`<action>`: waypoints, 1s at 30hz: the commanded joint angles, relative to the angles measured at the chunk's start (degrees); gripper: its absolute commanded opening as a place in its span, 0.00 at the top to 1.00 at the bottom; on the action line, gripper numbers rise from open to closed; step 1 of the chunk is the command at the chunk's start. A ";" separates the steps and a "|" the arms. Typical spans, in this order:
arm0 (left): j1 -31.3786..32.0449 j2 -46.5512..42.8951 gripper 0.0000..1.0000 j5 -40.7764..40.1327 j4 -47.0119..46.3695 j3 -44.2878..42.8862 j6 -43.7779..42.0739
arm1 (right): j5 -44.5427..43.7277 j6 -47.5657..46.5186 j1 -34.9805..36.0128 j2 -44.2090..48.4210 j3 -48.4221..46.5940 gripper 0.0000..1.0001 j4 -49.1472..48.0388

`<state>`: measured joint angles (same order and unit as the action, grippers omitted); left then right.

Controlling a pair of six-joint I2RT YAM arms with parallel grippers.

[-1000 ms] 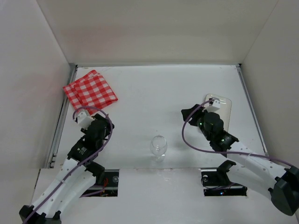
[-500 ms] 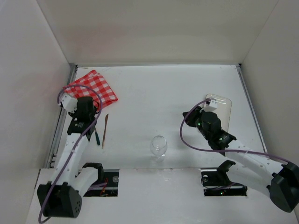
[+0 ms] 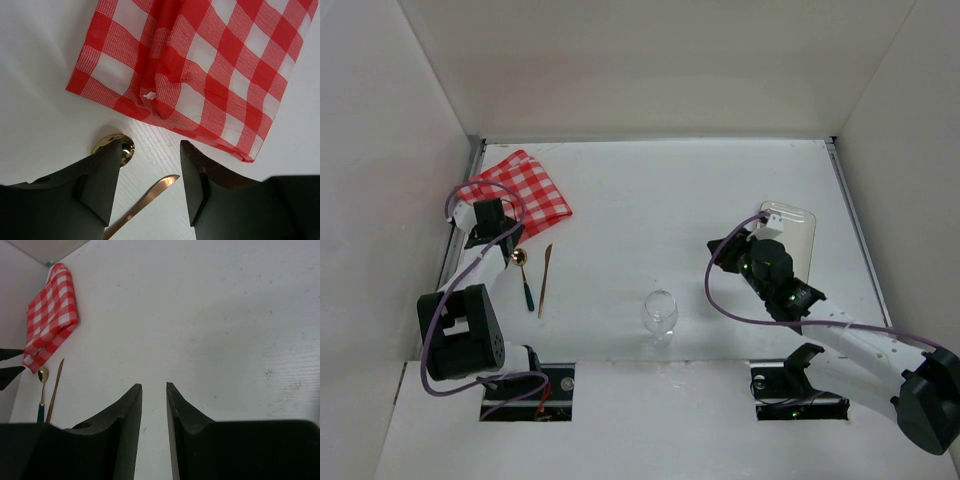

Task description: Set the dinner table for one person

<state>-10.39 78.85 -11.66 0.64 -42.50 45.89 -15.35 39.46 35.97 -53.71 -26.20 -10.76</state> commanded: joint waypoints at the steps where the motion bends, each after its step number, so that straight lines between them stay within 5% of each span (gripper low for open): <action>1: -1.69 0.77 0.52 2.43 -4.77 -2.58 -0.54 | 1.29 0.26 -0.15 -0.34 -1.84 0.68 -2.86; 14: -1.87 7.98 0.61 2.35 -6.97 -6.80 0.43 | 2.43 0.00 0.64 -1.66 -2.46 0.67 -3.03; 21: -0.29 9.30 0.98 0.68 -7.06 -11.97 -1.41 | 2.43 0.26 0.64 -1.66 -2.46 0.66 -3.03; 30: 21.21 22.02 1.00 -5.30 -3.02 -41.92 -21.77 | 1.56 2.37 0.55 -2.19 -2.02 0.67 -4.88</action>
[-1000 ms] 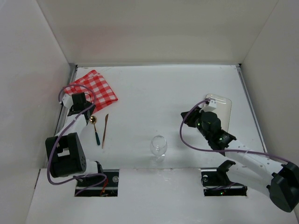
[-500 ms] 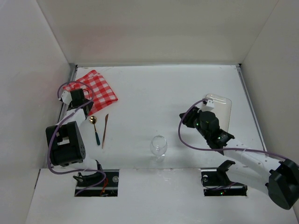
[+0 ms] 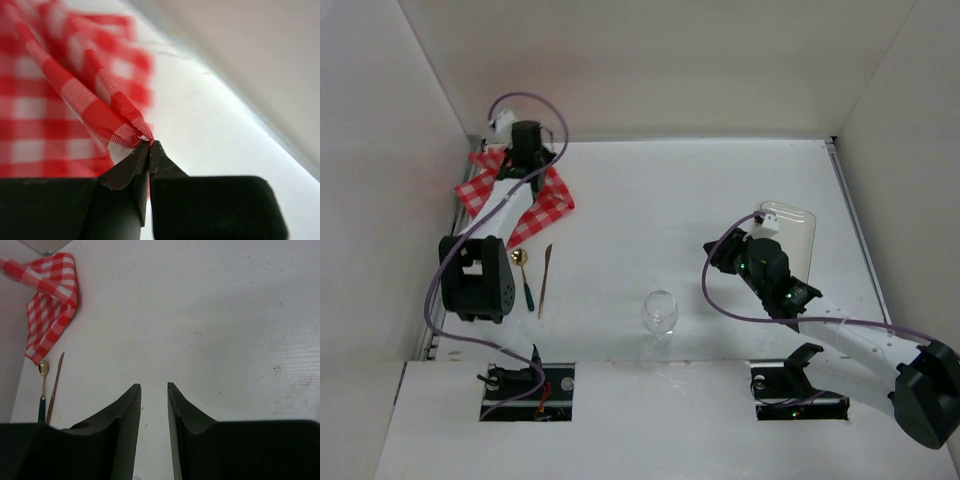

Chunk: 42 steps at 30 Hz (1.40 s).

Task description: Set the dinner table for one person

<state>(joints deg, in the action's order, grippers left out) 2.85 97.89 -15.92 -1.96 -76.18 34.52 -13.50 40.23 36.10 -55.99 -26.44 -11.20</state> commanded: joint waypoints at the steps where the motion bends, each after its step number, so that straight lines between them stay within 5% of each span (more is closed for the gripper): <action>1: 11.22 5.45 1.00 -0.87 -0.07 -11.67 -13.57 | -0.48 2.04 0.51 0.18 -1.52 0.67 -4.79; 9: 30.57 20.49 0.88 5.20 -0.06 -22.26 -31.18 | -4.69 5.04 0.07 2.54 0.42 0.59 -4.97; 14: 33.58 18.23 0.54 4.50 -5.32 -16.12 -30.14 | -9.00 5.04 -0.46 5.98 1.39 0.47 -4.18; 17: 31.74 11.65 0.48 4.15 -9.72 -9.89 -24.88 | -8.48 5.12 -1.51 2.92 -0.27 0.42 -4.09; 29: 20.40 -16.39 0.50 1.51 -15.53 22.89 3.86 | -1.28 10.30 -8.62 -36.45 -21.00 0.29 -8.75; 34: 13.64 -23.26 0.52 1.95 -14.04 34.07 10.82 | 2.68 14.96 -11.27 -46.74 -29.27 0.36 -6.91; 42: 3.79 -23.36 0.78 6.87 -12.11 38.91 12.50 | 2.95 17.86 -12.15 -54.92 -38.24 0.45 -1.81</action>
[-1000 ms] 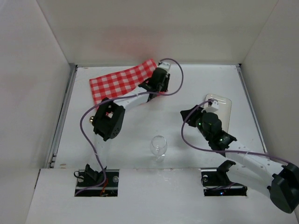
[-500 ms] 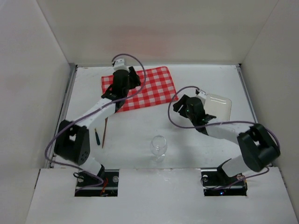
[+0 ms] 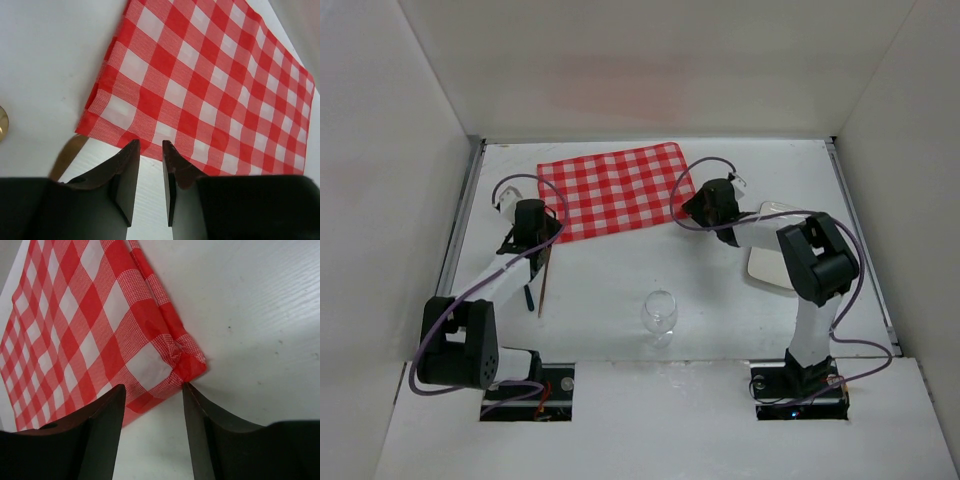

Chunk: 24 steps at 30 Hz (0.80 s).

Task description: Set the dinner table for one person

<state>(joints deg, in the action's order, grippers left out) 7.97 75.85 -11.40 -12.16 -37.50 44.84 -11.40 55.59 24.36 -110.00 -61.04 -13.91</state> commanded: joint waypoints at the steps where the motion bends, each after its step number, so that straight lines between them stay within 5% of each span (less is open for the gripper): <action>1: -1.77 -0.98 0.78 2.52 -1.90 0.49 2.27 | 1.20 3.02 -0.67 -1.62 -4.26 0.48 1.17; 11: -5.29 5.96 0.77 3.75 -2.07 -0.03 2.27 | 4.89 6.63 -3.31 -4.97 -5.51 0.91 1.87; 24: -2.13 19.85 0.77 2.87 -2.95 -8.99 2.71 | 2.26 8.04 -7.18 8.91 13.12 0.95 -8.58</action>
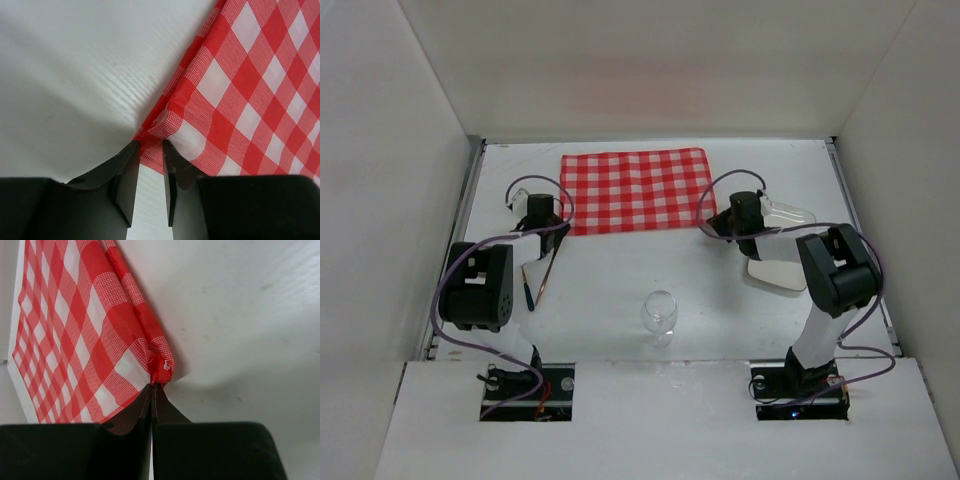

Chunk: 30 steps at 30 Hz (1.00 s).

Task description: Set the dinner table for one person

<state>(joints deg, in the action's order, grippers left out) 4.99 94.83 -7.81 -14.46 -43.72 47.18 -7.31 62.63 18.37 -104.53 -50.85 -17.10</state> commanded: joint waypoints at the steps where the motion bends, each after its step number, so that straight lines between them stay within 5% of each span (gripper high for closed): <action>1: 1.46 1.23 0.77 -0.89 -0.66 -3.47 0.46 | -1.66 1.26 -1.36 4.07 4.25 0.95 -5.92; 15: 4.45 1.68 0.77 -2.29 -2.15 -3.82 0.63 | -1.13 3.29 -1.98 8.12 14.29 0.93 -9.35; 30: 4.89 -2.97 0.76 -3.34 -3.38 -0.76 0.28 | 1.78 0.65 -6.73 4.34 3.92 0.89 -4.00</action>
<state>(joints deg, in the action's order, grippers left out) 10.11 96.57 -9.50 -15.42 -46.22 47.44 -5.72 64.25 11.92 -99.07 -43.86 -21.37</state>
